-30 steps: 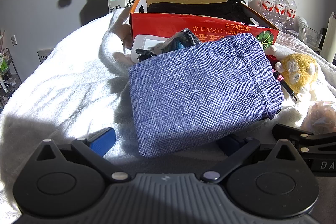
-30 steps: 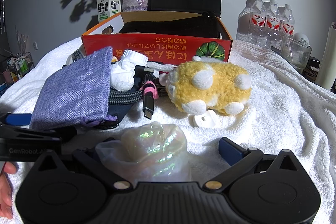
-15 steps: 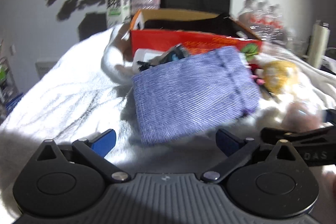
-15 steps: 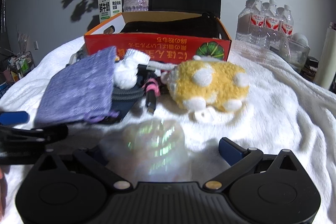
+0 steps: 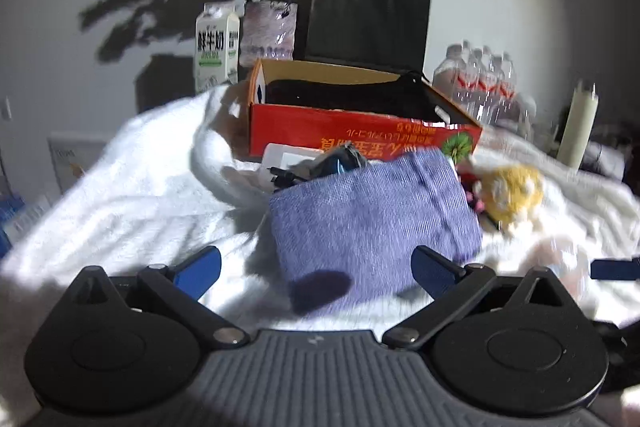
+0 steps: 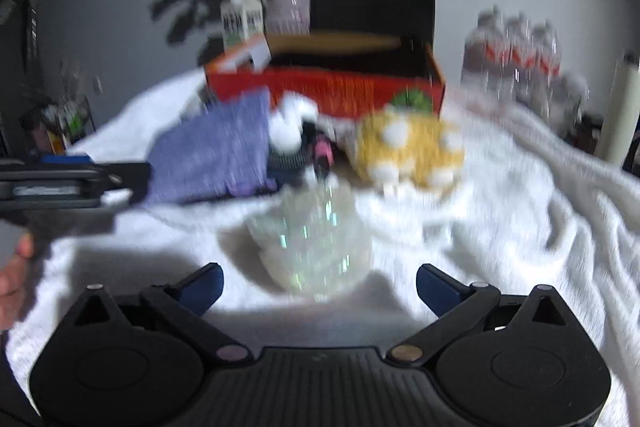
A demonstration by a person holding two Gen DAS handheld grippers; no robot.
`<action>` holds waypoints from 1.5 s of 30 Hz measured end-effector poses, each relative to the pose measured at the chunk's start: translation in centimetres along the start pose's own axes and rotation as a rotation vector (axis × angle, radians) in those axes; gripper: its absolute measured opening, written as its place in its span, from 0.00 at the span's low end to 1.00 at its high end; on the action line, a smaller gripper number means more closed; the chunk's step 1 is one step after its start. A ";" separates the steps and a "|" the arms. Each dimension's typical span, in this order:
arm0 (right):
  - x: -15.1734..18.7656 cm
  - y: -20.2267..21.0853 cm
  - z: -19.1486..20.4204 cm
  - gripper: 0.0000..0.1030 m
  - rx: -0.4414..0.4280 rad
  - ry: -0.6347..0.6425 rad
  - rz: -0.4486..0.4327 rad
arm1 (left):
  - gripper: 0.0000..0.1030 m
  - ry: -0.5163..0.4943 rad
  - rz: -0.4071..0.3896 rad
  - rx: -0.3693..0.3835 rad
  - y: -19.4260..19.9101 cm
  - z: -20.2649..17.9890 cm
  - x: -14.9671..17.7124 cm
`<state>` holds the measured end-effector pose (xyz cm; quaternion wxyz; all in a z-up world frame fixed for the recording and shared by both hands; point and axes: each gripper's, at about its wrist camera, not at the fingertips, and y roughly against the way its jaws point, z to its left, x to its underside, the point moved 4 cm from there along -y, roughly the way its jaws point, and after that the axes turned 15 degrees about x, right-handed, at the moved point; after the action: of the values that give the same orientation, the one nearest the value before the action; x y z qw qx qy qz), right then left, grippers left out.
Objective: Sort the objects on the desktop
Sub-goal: 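Grasp the blue linen pouch with the left tool while the right tool grasps the iridescent bag, then carry both items into the orange box and open both tools to release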
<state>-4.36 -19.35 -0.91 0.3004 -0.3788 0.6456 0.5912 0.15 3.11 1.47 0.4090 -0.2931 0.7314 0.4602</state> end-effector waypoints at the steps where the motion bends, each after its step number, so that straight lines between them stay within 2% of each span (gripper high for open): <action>1: -0.3 0.4 -0.1 0.98 -0.003 -0.003 -0.032 | 1.00 0.040 0.009 0.007 -0.6 0.6 -0.2; 2: -0.7 0.5 -0.1 0.90 -0.006 -0.006 -0.049 | 0.96 0.074 0.017 0.014 -1.3 1.0 -0.5; 3: -1.0 0.2 -0.1 0.74 -0.006 -0.010 -0.056 | 0.95 0.102 0.017 0.025 -1.7 1.3 -0.8; 5: -1.3 -0.6 -0.2 0.56 0.001 -0.017 -0.045 | 0.90 0.140 0.027 0.057 -2.6 1.6 -0.9; 6: -1.4 -1.0 -0.1 0.50 0.004 -0.020 -0.038 | 0.88 0.154 0.043 0.062 -3.0 1.7 -0.8; 7: -1.3 -1.3 -0.2 0.49 0.011 -0.021 -0.036 | 0.77 0.166 0.054 0.064 -3.2 1.8 -0.7; 8: -1.3 -1.3 -0.2 0.47 0.010 -0.021 -0.039 | 0.59 0.180 0.062 0.062 -3.4 1.8 -0.5; 9: -1.3 -1.5 -0.2 0.42 0.006 -0.023 -0.040 | 0.52 0.196 0.065 0.056 -3.4 1.9 -0.3; 11: -1.2 -1.6 -0.3 0.39 -0.002 -0.031 -0.045 | 0.24 0.209 0.059 0.055 -3.0 1.9 0.0; 14: -1.2 -1.1 -0.3 0.37 -0.001 -0.034 -0.057 | 0.11 0.230 0.050 0.066 -1.7 1.4 0.1; 17: -1.3 0.0 -0.6 0.36 0.007 -0.031 -0.088 | 0.07 0.216 0.046 0.088 0.1 0.1 0.1; 21: -1.7 2.5 -1.1 0.35 0.014 -0.042 -0.154 | 0.07 0.173 -0.020 0.144 3.6 -2.2 -1.2; 24: -2.6 4.1 -1.7 0.35 -0.010 -0.061 -0.189 | 0.07 0.141 -0.072 0.194 5.5 -3.5 -3.9; 26: -3.7 4.7 -2.1 0.35 -0.043 -0.072 -0.202 | 0.07 0.119 -0.080 0.220 5.9 -3.9 -5.8; 32: -8.5 5.8 -3.7 0.35 -0.065 -0.064 -0.278 | 0.07 0.051 -0.099 0.228 5.6 -3.5 -12.6; 35: -12.2 5.1 -4.3 0.35 -0.044 -0.044 -0.313 | 0.07 0.027 -0.101 0.218 3.5 -2.8 -16.1; 38: -16.8 2.2 -5.4 0.35 -0.050 -0.050 -0.305 | 0.07 0.019 -0.077 0.207 -0.4 -1.6 -19.7; 42: -23.2 -5.2 -5.7 0.35 -0.036 -0.012 -0.219 | 0.07 0.005 -0.037 0.157 -7.8 0.9 -23.0; 45: -26.5 -12.4 -4.6 0.35 -0.001 0.039 -0.147 | 0.07 0.099 0.025 0.180 -14.3 3.6 -23.9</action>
<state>20.57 -20.58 15.16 0.3302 -0.4368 0.6214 0.5603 24.60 1.85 15.18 0.3911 -0.2684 0.7929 0.3826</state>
